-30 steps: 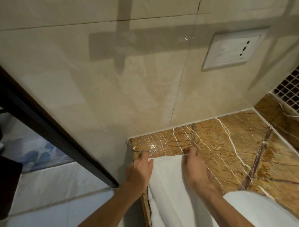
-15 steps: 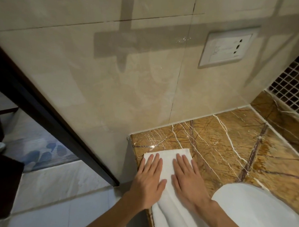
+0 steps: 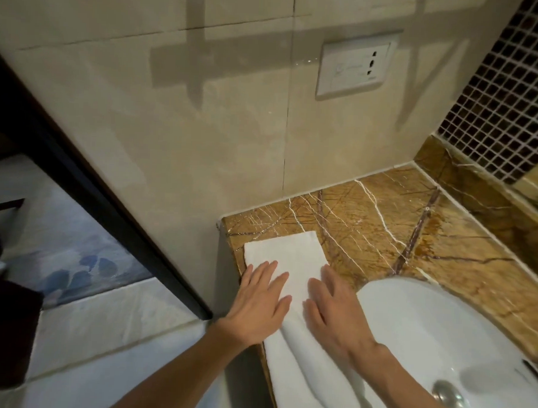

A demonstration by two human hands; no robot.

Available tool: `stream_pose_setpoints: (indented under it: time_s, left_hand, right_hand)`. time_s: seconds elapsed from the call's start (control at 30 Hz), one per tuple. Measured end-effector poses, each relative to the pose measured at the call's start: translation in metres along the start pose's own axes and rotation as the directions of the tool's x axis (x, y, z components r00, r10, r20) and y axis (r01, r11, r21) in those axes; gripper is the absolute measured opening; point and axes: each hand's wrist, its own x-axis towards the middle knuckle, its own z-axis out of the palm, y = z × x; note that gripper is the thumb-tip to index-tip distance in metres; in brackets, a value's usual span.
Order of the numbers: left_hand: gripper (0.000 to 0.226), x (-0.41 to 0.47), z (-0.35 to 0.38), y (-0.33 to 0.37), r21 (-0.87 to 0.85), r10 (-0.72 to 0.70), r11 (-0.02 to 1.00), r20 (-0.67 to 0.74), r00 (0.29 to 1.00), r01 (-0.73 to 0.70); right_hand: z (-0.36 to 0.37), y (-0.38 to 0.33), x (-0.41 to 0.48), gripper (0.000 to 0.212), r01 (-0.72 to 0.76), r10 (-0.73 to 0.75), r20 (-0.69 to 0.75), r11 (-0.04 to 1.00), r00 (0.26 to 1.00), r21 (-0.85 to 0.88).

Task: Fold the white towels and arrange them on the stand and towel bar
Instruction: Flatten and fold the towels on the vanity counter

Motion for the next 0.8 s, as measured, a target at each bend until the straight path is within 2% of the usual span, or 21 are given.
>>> stream_pose_setpoints:
  time_s: [0.1, 0.27, 0.4, 0.53, 0.73, 0.8]
  left_hand:
    - [0.042, -0.025, 0.003, 0.014, -0.08, 0.024, 0.996, -0.145, 0.989, -0.036]
    - [0.026, -0.069, 0.022, 0.042, -0.253, 0.014, 0.964, -0.271, 0.963, -0.085]
    - [0.023, -0.108, 0.046, 0.064, -0.515, -0.095, 0.857, -0.15, 0.984, 0.005]
    - [0.026, -0.125, 0.06, 0.079, -0.616, -0.155, 0.777, 0.006, 0.988, 0.125]
    - [0.03, -0.132, 0.064, 0.093, -0.637, -0.162, 0.751, 0.083, 0.983, 0.177]
    - [0.032, -0.134, 0.065, 0.098, -0.61, -0.17, 0.771, 0.084, 0.982, 0.185]
  right_hand:
    - [-0.007, 0.004, -0.042, 0.027, -0.035, 0.038, -0.04, 0.997, 0.998, 0.07]
    - [-0.004, 0.008, -0.123, 0.039, -0.136, 0.131, 0.078, 0.988, 0.988, 0.066]
    - [0.0, 0.002, -0.178, 0.056, -0.184, 0.18, 0.193, 0.983, 0.965, 0.0]
    - [0.001, -0.003, -0.204, 0.072, -0.231, 0.237, 0.256, 0.971, 0.937, -0.053]
    - [0.005, -0.008, -0.213, 0.051, -0.314, 0.333, 0.197, 0.941, 0.922, -0.124]
    - [0.009, -0.006, -0.217, 0.046, -0.398, 0.412, 0.202, 0.911, 0.889, -0.105]
